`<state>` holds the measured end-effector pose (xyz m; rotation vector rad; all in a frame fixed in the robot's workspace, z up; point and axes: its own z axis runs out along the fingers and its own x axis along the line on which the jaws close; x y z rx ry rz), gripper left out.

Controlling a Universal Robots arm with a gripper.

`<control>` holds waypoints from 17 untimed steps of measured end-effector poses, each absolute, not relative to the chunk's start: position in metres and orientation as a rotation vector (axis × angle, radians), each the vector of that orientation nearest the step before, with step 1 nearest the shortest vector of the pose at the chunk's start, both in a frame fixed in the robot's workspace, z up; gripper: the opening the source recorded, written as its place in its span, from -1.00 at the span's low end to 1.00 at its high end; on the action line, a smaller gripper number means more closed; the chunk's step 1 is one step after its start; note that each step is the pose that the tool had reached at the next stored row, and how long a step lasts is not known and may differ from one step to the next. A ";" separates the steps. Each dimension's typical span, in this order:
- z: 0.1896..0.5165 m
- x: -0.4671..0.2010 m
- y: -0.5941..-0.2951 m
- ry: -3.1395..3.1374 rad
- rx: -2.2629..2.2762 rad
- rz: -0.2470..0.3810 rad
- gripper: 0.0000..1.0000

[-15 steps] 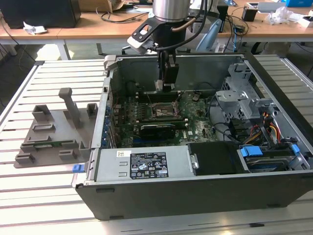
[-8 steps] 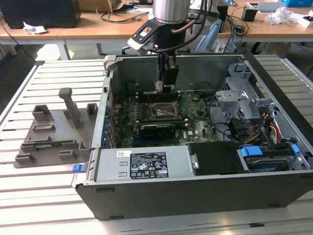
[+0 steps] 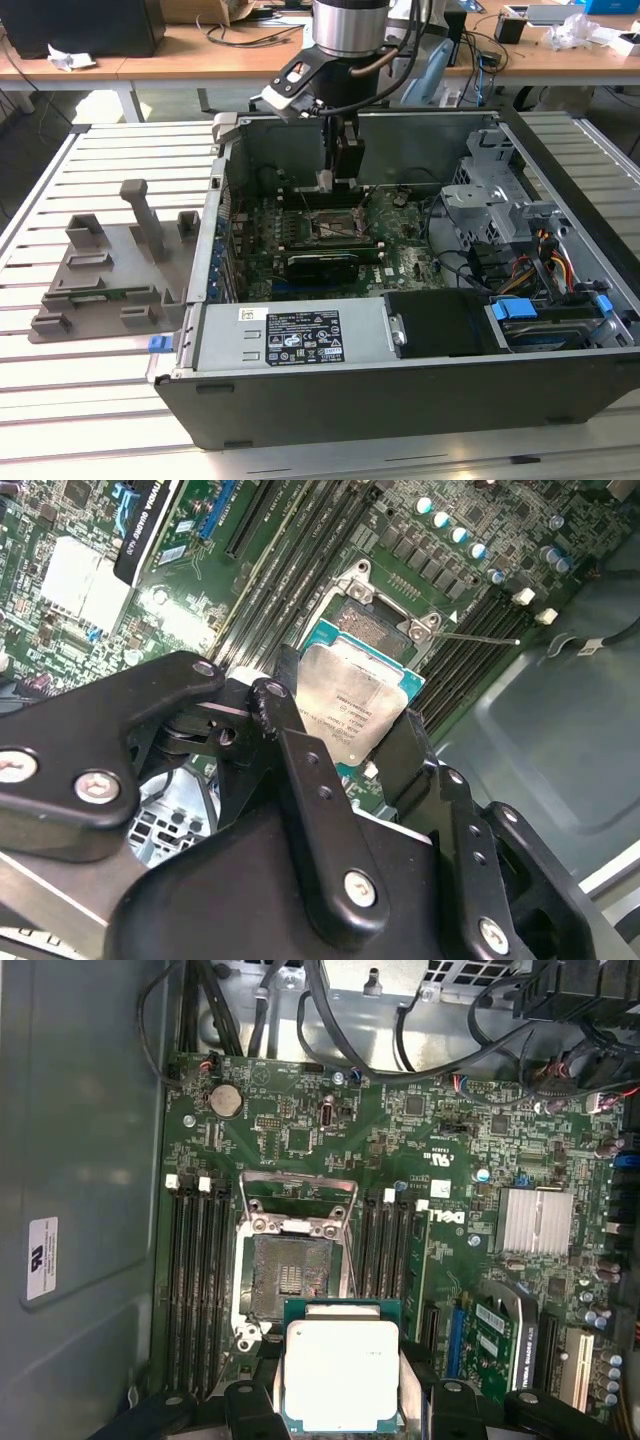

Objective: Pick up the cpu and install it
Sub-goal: 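Place the cpu into insertion slot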

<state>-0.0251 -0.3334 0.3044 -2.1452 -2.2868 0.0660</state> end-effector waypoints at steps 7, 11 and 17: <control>0.299 -0.025 -0.333 -2.287 -2.145 0.066 0.09; 0.297 -0.025 -0.330 -2.287 -2.145 0.066 0.09; 0.289 -0.025 -0.325 -2.287 -2.145 0.066 0.09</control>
